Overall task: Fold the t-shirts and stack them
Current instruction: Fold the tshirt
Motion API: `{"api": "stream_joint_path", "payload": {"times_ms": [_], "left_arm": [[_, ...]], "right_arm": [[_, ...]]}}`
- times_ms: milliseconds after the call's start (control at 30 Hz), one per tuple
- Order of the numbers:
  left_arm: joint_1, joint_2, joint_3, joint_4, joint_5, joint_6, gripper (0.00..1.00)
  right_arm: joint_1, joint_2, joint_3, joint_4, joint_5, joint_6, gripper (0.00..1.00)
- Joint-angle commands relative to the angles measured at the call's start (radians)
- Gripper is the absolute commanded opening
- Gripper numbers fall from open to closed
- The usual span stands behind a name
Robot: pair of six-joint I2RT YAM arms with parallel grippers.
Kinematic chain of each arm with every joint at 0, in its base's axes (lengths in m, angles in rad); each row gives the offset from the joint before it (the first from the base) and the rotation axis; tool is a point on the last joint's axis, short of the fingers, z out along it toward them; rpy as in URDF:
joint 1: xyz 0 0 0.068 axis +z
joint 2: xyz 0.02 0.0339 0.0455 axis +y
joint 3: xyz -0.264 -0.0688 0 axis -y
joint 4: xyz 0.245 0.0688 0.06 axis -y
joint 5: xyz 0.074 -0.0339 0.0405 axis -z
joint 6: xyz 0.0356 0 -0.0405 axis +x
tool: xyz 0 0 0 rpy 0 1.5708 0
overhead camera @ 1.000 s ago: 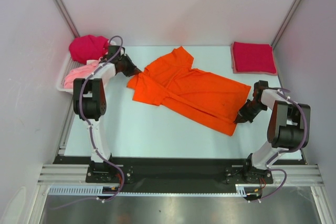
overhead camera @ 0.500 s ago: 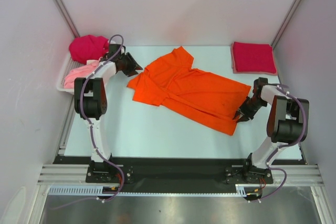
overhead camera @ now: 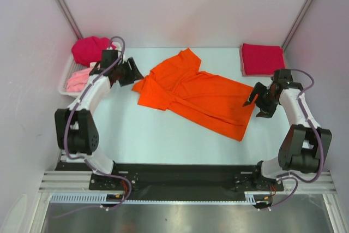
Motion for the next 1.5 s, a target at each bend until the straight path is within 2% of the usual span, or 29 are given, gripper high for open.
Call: {"api": "stream_joint_path", "payload": {"times_ms": [0, 33, 133, 167, 233, 300, 400, 433, 600, 733, 767, 933, 1067, 1267, 1467], "left_arm": [[-0.002, -0.118, -0.192, 0.003, 0.074, 0.047, 0.63], [-0.002, -0.164, -0.264, 0.010, 0.091, 0.048, 0.62], [0.006, -0.189, -0.350, 0.047, 0.170, 0.070, 0.68], [0.012, -0.166, -0.358, 0.038, 0.209, 0.086, 0.68], [0.021, -0.138, -0.366, 0.020, 0.226, 0.091, 0.68], [0.029, -0.116, -0.370, 0.021, 0.215, 0.103, 0.66], [0.040, -0.092, -0.369, 0.027, 0.136, 0.143, 0.65], [0.046, -0.086, -0.369, 0.030, 0.128, 0.149, 0.65], [0.121, 0.003, -0.364, 0.121, 0.215, 0.145, 0.53], [0.132, 0.052, -0.334, 0.153, 0.215, 0.157, 0.56], [0.133, 0.066, -0.329, 0.153, 0.220, 0.154, 0.56], [0.133, 0.118, -0.308, 0.194, 0.207, 0.146, 0.56], [0.130, 0.158, -0.281, 0.204, 0.221, 0.154, 0.57], [0.129, 0.183, -0.291, 0.208, 0.233, 0.156, 0.55], [0.118, 0.190, -0.318, 0.219, 0.232, 0.134, 0.43]], "right_arm": [[0.023, -0.089, -0.035, 0.008, -0.113, -0.018, 0.81], [0.066, -0.108, -0.054, 0.025, -0.134, -0.010, 0.81], [0.167, -0.161, -0.114, 0.067, -0.191, 0.015, 0.81], [0.245, -0.177, -0.147, 0.106, -0.208, 0.033, 0.81], [0.316, -0.221, -0.189, 0.180, -0.280, 0.100, 0.81], [0.426, -0.238, -0.245, 0.324, -0.292, 0.151, 0.80], [0.555, -0.197, -0.272, 0.509, -0.267, 0.248, 0.77], [0.589, -0.172, -0.269, 0.549, -0.256, 0.271, 0.72], [0.782, 0.022, -0.198, 0.773, -0.123, 0.396, 0.64], [0.865, 0.206, -0.101, 0.925, -0.073, 0.473, 0.60], [0.876, 0.290, -0.071, 0.930, -0.063, 0.483, 0.59], [0.943, 0.460, 0.072, 0.968, 0.005, 0.529, 0.55], [0.974, 0.521, 0.108, 0.982, 0.089, 0.572, 0.56], [0.970, 0.570, 0.159, 0.907, 0.137, 0.613, 0.59], [0.950, 0.605, 0.173, 0.893, 0.148, 0.631, 0.59]]}}
